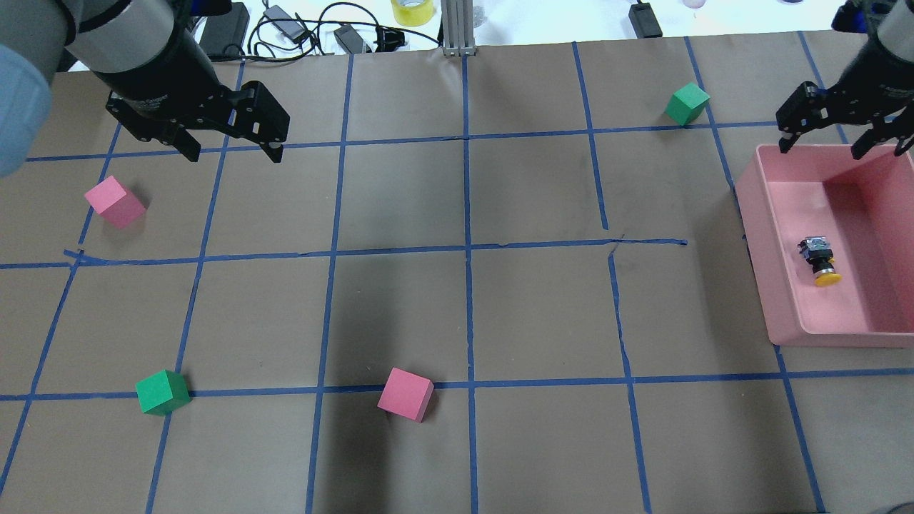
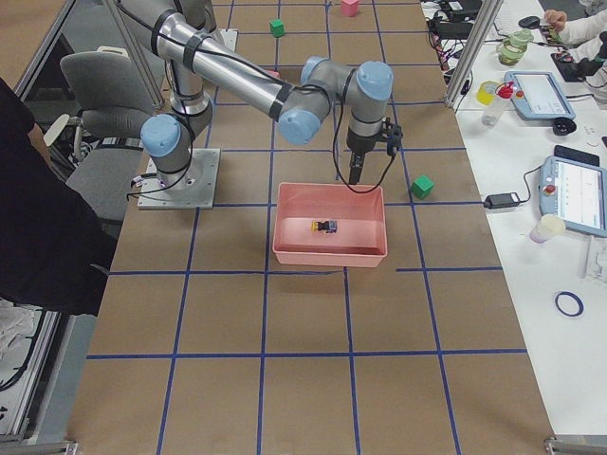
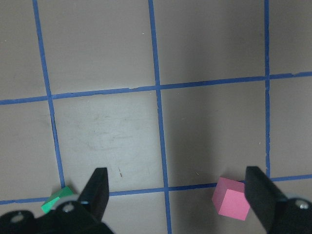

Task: Align button upright
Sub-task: 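Lower the right gripper into the tray and grasp the yellow button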

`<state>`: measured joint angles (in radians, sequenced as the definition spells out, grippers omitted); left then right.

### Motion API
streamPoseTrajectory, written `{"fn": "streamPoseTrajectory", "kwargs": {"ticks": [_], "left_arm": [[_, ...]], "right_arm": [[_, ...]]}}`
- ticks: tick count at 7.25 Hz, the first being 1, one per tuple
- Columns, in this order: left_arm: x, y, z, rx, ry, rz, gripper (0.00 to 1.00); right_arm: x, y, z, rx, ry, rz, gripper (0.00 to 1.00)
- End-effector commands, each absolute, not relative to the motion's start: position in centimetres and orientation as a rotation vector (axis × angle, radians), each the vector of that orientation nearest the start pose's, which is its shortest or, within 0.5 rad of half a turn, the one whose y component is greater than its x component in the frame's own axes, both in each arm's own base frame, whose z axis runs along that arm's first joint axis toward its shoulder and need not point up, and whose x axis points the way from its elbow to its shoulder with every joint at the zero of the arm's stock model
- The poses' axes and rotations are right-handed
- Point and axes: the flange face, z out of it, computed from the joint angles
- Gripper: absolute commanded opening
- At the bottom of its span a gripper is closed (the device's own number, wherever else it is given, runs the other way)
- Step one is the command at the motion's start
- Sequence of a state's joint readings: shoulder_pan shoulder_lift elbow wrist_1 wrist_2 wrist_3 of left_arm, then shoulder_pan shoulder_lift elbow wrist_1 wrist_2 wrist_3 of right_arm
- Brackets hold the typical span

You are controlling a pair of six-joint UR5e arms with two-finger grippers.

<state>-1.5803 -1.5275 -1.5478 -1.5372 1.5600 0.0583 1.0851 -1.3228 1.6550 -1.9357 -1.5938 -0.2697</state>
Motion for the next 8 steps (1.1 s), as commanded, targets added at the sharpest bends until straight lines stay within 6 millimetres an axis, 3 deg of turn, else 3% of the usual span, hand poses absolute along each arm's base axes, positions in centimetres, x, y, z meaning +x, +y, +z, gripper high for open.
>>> {"fn": "streamPoseTrajectory", "kwargs": {"ticks": [1, 4, 5, 8], "left_arm": [[-13.9, -48.1, 52.4, 0.107, 3.144, -0.160, 1.00], [-13.9, -48.1, 52.4, 0.109, 3.144, -0.160, 1.00], [-13.9, -48.1, 52.4, 0.109, 3.144, -0.160, 1.00], [-13.9, -48.1, 52.4, 0.109, 3.144, -0.160, 1.00]], "right_arm": [[-18.0, -56.4, 30.0, 0.399, 3.217, -0.074, 1.00], [-17.3, -55.1, 25.2, 0.327, 3.195, 0.077, 1.00], [-17.8, -54.9, 24.3, 0.224, 3.232, 0.138, 1.00], [-20.3, -54.4, 20.9, 0.273, 3.197, 0.228, 1.00]]}}
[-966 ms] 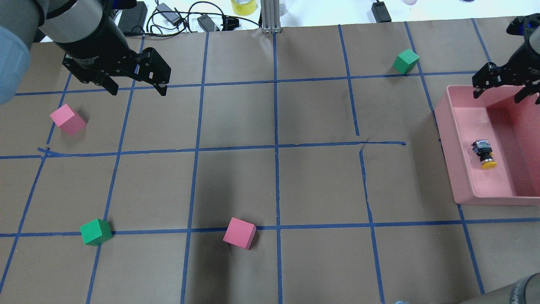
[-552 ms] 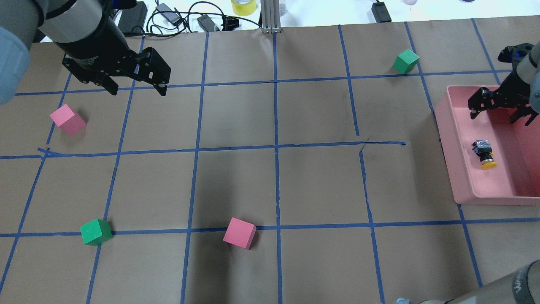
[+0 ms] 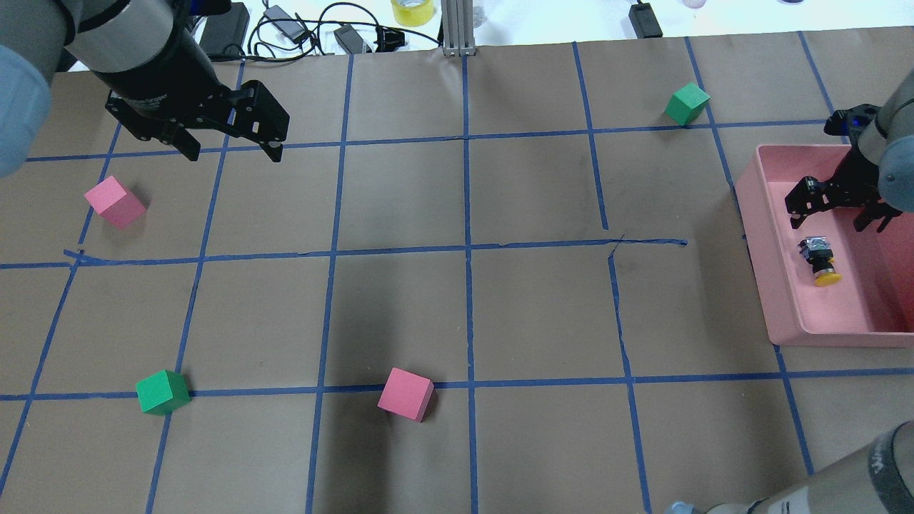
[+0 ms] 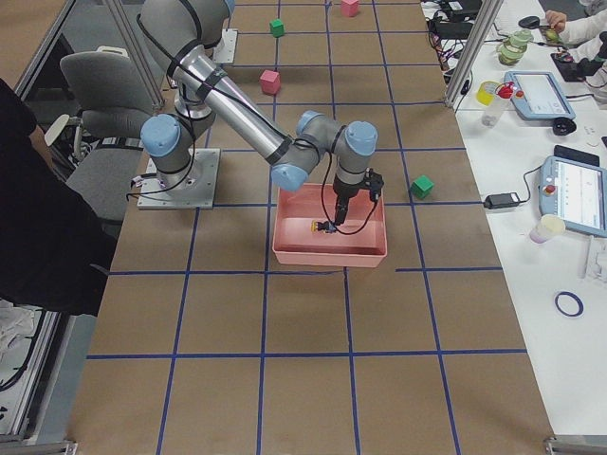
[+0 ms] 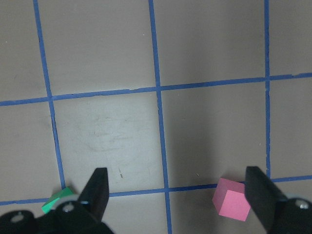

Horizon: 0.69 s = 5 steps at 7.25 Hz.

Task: Align button upright
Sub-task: 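Lower the right gripper into the tray and grasp the yellow button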

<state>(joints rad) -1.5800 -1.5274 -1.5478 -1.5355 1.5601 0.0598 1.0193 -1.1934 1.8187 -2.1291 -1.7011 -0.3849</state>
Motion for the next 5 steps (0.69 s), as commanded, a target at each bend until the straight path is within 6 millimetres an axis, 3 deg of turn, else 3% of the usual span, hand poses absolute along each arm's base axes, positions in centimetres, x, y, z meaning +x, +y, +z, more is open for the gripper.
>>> {"fn": "streamPoseTrajectory", "kwargs": {"ticks": [1, 3, 4, 5], "left_arm": [[-13.9, -48.1, 52.4, 0.109, 3.144, -0.160, 1.00], [-13.9, -48.1, 52.4, 0.112, 3.144, -0.160, 1.00], [-13.9, -48.1, 52.4, 0.112, 3.144, -0.160, 1.00], [-13.9, -48.1, 52.4, 0.109, 3.144, -0.160, 1.00]], "right_arm": [[-20.2, -54.4, 20.4, 0.274, 3.184, 0.234, 1.00], [-19.6, -53.9, 19.5, 0.271, 3.151, 0.253, 0.96], [-19.4, -53.4, 18.9, 0.274, 3.144, 0.275, 0.75], [-19.4, -53.3, 18.9, 0.279, 3.148, 0.293, 0.26]]}}
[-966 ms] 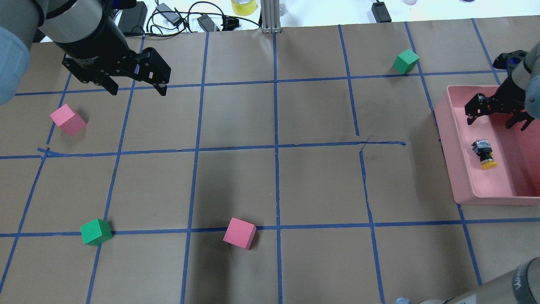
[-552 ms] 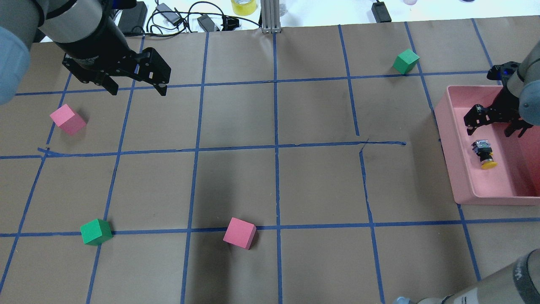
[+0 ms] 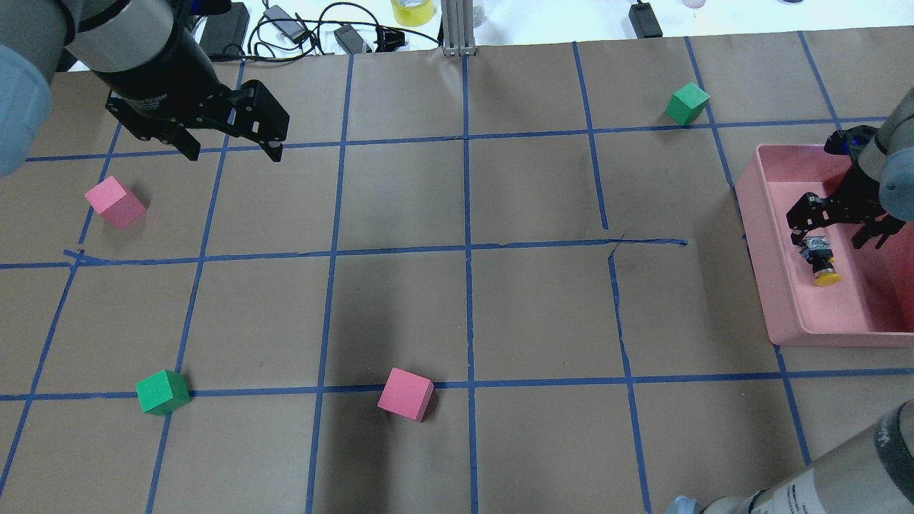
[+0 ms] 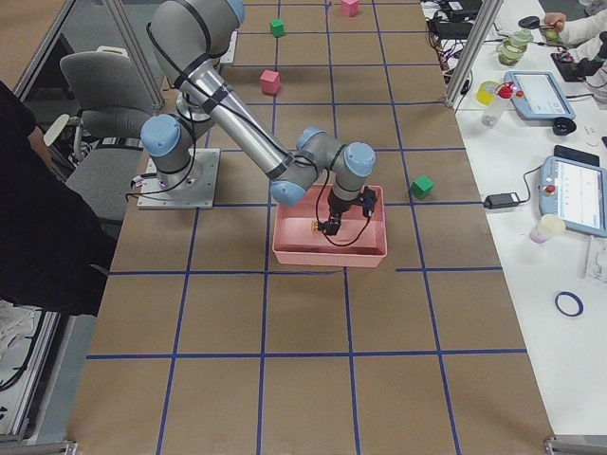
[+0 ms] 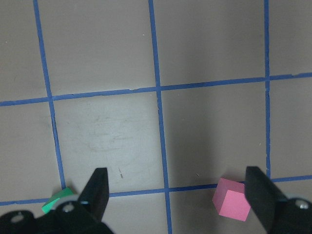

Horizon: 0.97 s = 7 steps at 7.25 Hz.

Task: Align button upright
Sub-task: 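Lower the right gripper into the tray and grasp the yellow button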

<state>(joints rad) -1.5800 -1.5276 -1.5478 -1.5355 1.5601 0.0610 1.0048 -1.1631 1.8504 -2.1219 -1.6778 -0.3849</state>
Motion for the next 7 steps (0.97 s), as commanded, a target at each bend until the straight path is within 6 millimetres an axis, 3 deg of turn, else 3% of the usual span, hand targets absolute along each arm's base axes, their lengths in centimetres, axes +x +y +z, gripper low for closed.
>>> {"fn": "streamPoseTrajectory", "kwargs": {"ticks": [1, 4, 7], "left_arm": [[-13.9, -48.1, 52.4, 0.112, 3.144, -0.160, 1.00], [-13.9, -48.1, 52.4, 0.112, 3.144, -0.160, 1.00], [-13.9, -48.1, 52.4, 0.112, 3.144, -0.160, 1.00]], "right_arm": [[-19.5, -53.2, 18.9, 0.269, 3.162, 0.311, 0.00], [-19.9, -53.7, 21.7, 0.285, 3.188, 0.248, 0.00], [-20.3, -56.0, 31.2, 0.283, 3.175, 0.175, 0.00]]}}
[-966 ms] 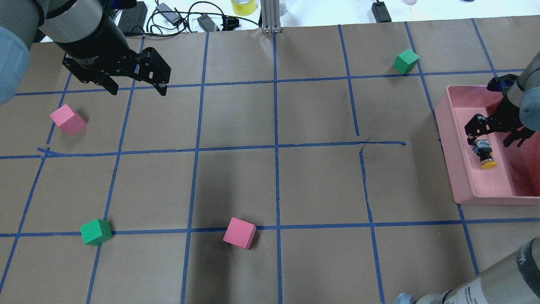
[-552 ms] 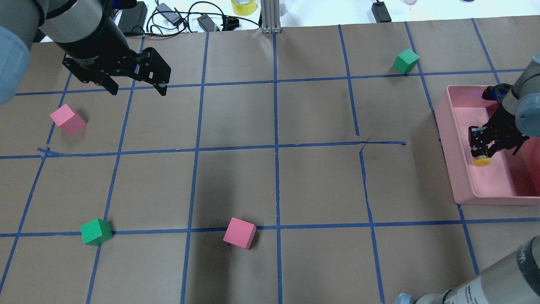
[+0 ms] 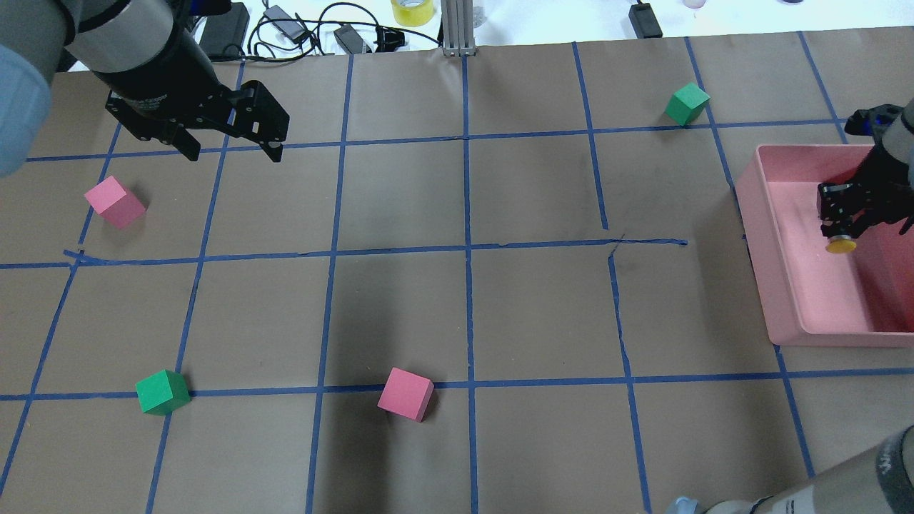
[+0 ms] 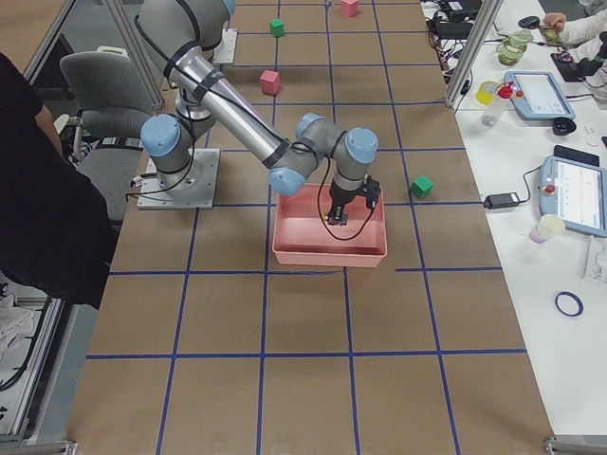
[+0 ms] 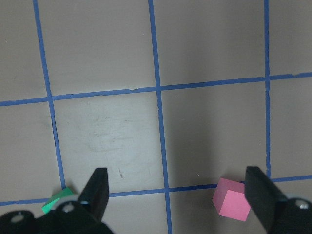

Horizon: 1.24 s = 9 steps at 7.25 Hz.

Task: Align button upright
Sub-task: 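Lift the button out of the tray and carry it toward the table center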

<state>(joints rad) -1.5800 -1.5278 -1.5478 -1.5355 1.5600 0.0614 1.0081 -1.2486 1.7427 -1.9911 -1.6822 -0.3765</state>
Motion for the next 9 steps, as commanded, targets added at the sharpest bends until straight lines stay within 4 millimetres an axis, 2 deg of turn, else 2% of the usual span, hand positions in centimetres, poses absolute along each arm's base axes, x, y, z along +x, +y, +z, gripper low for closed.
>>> {"fn": "streamPoseTrajectory", "kwargs": {"ticks": [1, 2, 3, 4, 5, 6, 7, 8, 9], "left_arm": [[-13.9, -48.1, 52.4, 0.112, 3.144, -0.160, 1.00], [-13.9, -48.1, 52.4, 0.112, 3.144, -0.160, 1.00], [-13.9, -48.1, 52.4, 0.112, 3.144, -0.160, 1.00], [-13.9, -48.1, 52.3, 0.112, 3.144, -0.157, 1.00], [-13.9, -48.1, 52.3, 0.112, 3.144, -0.157, 1.00], [-13.9, -48.1, 52.3, 0.112, 3.144, -0.157, 1.00], [-13.9, -48.1, 52.3, 0.112, 3.144, -0.157, 1.00], [-13.9, -48.1, 52.3, 0.112, 3.144, -0.157, 1.00], [-13.8, -48.1, 52.3, 0.109, 3.144, -0.157, 1.00]], "right_arm": [[-20.2, -57.0, 33.2, 0.272, 3.183, 0.152, 0.00], [-18.9, -57.8, 34.2, 0.233, 3.196, 0.122, 0.00], [-14.7, -59.3, 34.3, 0.158, 3.173, 0.070, 0.00], [-8.6, -61.0, 34.5, 0.072, 3.179, 0.019, 0.00], [-2.2, -62.0, 34.1, 0.064, 3.179, -0.011, 0.00], [4.5, -62.6, 32.5, 0.104, 3.174, -0.002, 0.00], [11.7, -63.3, 30.5, 0.130, 3.169, -0.073, 0.00], [16.0, -63.6, 28.4, 0.156, 3.165, -0.070, 0.00], [20.7, -64.4, 27.3, 0.085, 3.170, -0.076, 0.00]]}}
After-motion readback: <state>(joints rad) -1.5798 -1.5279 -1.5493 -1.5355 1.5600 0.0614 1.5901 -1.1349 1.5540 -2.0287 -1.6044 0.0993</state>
